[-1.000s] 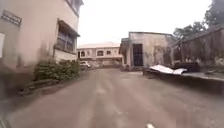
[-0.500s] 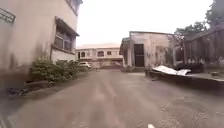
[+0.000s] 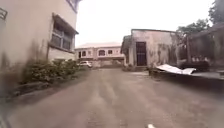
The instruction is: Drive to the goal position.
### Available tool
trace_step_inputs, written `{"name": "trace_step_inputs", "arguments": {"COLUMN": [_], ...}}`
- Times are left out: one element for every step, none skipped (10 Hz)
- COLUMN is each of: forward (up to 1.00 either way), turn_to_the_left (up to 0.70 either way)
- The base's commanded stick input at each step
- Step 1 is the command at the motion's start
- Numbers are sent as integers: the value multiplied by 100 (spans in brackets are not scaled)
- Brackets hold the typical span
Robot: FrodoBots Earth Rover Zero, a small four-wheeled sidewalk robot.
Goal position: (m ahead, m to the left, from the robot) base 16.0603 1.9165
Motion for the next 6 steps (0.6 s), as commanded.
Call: {"name": "trace_step_inputs", "arguments": {"forward": [70,70,70,70,70,70], "turn_to_the_left": [0,0,0,0,0,0]}}
